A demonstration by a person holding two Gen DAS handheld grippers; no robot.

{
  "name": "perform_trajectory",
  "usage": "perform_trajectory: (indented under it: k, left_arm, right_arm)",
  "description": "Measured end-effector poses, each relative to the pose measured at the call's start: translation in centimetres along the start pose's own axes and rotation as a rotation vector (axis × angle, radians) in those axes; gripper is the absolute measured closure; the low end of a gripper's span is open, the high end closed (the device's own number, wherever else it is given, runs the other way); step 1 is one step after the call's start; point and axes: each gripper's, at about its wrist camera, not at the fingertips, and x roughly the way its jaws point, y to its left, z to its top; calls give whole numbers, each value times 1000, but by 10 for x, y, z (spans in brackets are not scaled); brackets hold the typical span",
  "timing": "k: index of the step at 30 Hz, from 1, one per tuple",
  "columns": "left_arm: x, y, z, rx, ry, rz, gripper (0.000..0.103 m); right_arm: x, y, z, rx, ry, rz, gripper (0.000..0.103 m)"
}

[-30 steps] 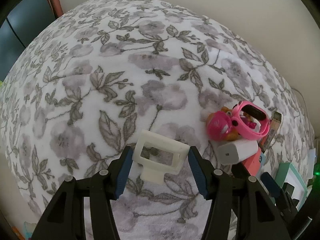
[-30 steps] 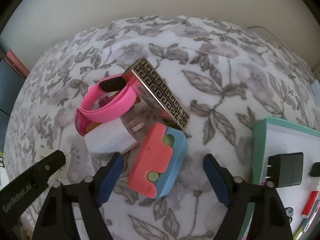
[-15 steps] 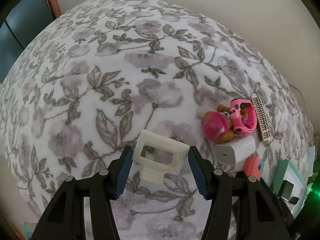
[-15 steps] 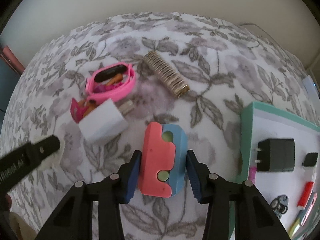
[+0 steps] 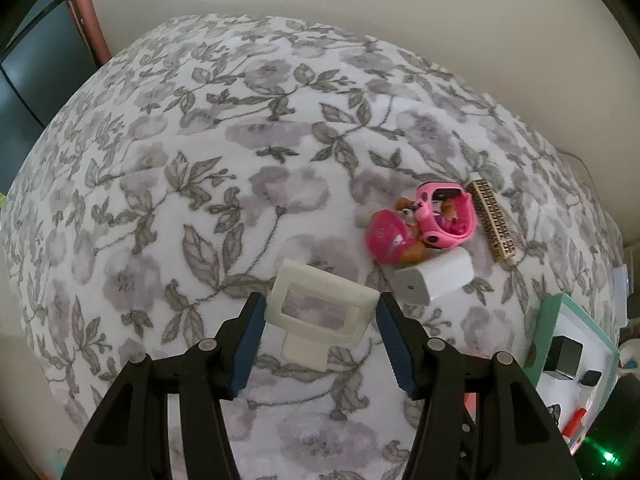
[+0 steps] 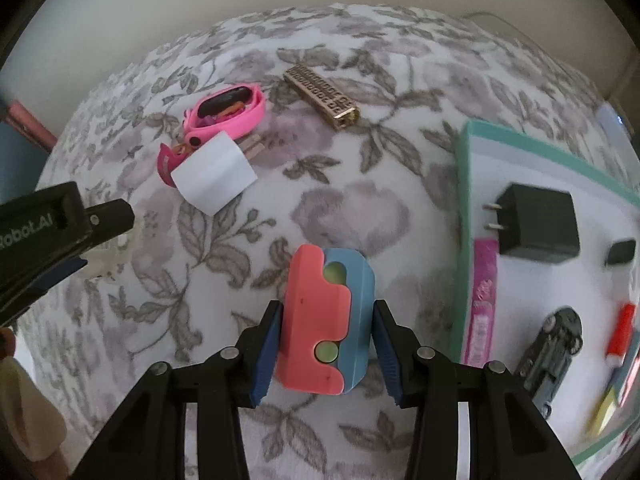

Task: Organize rigid objects
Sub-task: 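Carry the white frame and pink-blue folding toy into the tray and release both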

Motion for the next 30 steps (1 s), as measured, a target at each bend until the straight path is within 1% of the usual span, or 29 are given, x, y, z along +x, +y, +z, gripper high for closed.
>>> perform_trajectory:
  k: [5, 8, 12, 15, 19, 22, 25, 30]
  left_arm:
    - [-16, -9, 0, 23, -45, -5, 44]
    - [-24, -19, -1, 57, -77, -4, 44]
    - [-34, -35, -4, 103, -102, -8, 44]
    - [-41, -47, -8, 139, -120, -6, 44]
    - [-48, -63, -17, 190, -130, -24, 44]
    - [-53, -77, -26, 236, -138, -38, 44]
    - [-57, -94, -39, 287, -135, -70, 44]
    - [-63, -119, -57, 361, -126, -125, 44]
  right_arm:
    - [-19, -12, -3, 30, -27, 19, 56]
    - [-38, -29, -7, 57, -49, 39, 56]
    - [-58, -41, -10, 68, -85, 17, 56]
    - [-72, -54, -13, 98, -109, 22, 56]
    - [-82, -67, -15, 130, -143, -8, 56]
    - [-88, -82, -18, 166, -159, -7, 56]
    - [-94, -102, -19, 209, -174, -16, 56]
    - [-103, -139, -24, 276, -190, -70, 56]
